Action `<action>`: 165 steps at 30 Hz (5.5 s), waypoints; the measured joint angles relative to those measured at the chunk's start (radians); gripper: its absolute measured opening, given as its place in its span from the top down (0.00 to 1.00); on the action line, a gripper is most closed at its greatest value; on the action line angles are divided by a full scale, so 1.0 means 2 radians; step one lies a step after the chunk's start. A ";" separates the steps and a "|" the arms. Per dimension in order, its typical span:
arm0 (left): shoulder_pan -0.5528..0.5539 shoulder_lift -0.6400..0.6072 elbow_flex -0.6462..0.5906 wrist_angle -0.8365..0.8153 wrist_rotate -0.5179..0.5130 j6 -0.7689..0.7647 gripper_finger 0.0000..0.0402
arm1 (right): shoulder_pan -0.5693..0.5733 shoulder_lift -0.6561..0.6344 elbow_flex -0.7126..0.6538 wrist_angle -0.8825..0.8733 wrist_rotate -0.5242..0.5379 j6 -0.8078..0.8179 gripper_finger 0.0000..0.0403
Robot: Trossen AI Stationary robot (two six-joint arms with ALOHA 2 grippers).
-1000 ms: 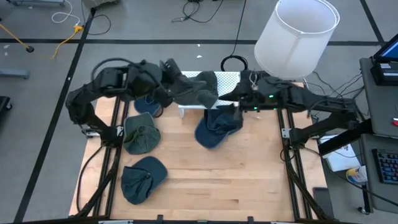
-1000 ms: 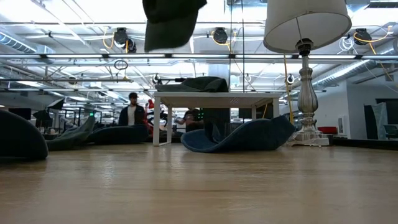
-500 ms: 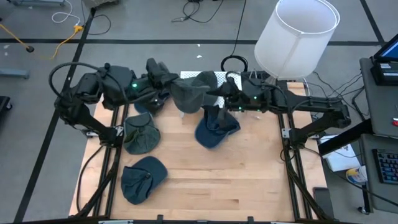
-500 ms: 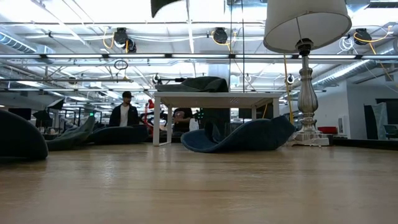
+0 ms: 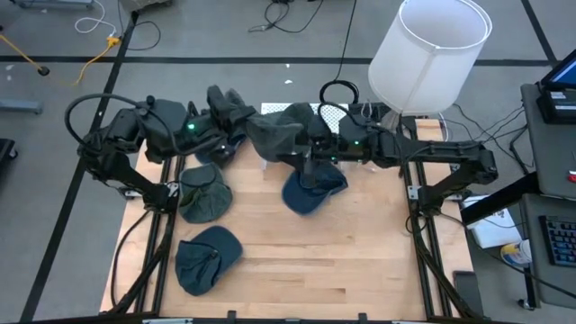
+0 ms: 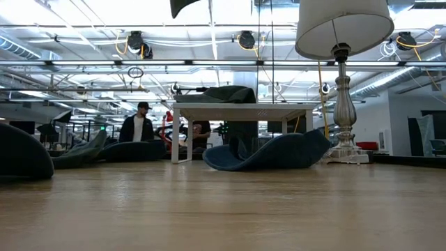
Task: Pick & Place hat
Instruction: Stack the right gray cap on top of the gray cap on the shelf
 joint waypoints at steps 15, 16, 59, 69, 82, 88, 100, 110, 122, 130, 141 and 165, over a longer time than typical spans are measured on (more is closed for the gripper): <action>-0.003 0.000 0.000 -0.005 -0.005 -0.040 0.82 | 0.006 -0.005 0.000 0.013 -0.013 -0.004 0.98; -0.002 0.000 0.000 -0.004 -0.005 -0.066 0.78 | 0.006 -0.012 0.000 0.006 -0.011 -0.006 0.98; 0.107 -0.090 -0.251 0.408 0.442 -0.881 0.36 | 0.031 -0.074 0.000 0.246 -0.118 -0.229 0.99; 0.119 -0.090 -0.278 0.507 0.510 -0.977 0.56 | 0.033 -0.075 0.000 0.248 -0.117 -0.229 0.98; 0.160 -0.096 -0.279 0.496 0.523 -1.068 0.98 | 0.032 -0.095 0.001 0.124 -0.107 -0.194 0.79; 0.230 -0.107 -0.279 0.445 0.605 -1.118 0.98 | 0.032 -0.134 0.001 -0.017 -0.109 -0.116 0.72; 0.390 -0.108 -0.278 0.468 0.785 -1.241 0.98 | 0.093 -0.203 0.000 -0.168 -0.117 -0.076 0.71; 0.513 -0.091 -0.278 0.417 0.908 -1.333 0.98 | 0.130 -0.211 0.000 -0.179 -0.076 -0.066 0.75; 0.579 -0.019 -0.278 0.326 0.946 -1.324 0.98 | 0.129 -0.211 0.000 -0.196 -0.075 -0.084 0.77; 0.589 0.015 -0.278 0.205 0.954 -1.207 0.98 | 0.129 -0.211 0.000 -0.198 -0.075 -0.100 0.77; 0.600 0.008 -0.400 0.288 0.953 -1.223 0.98 | 0.129 -0.211 0.000 -0.198 -0.074 -0.113 0.77; 0.605 0.001 -0.628 0.709 0.978 -1.465 0.98 | 0.129 -0.210 0.000 -0.207 -0.035 -0.091 0.77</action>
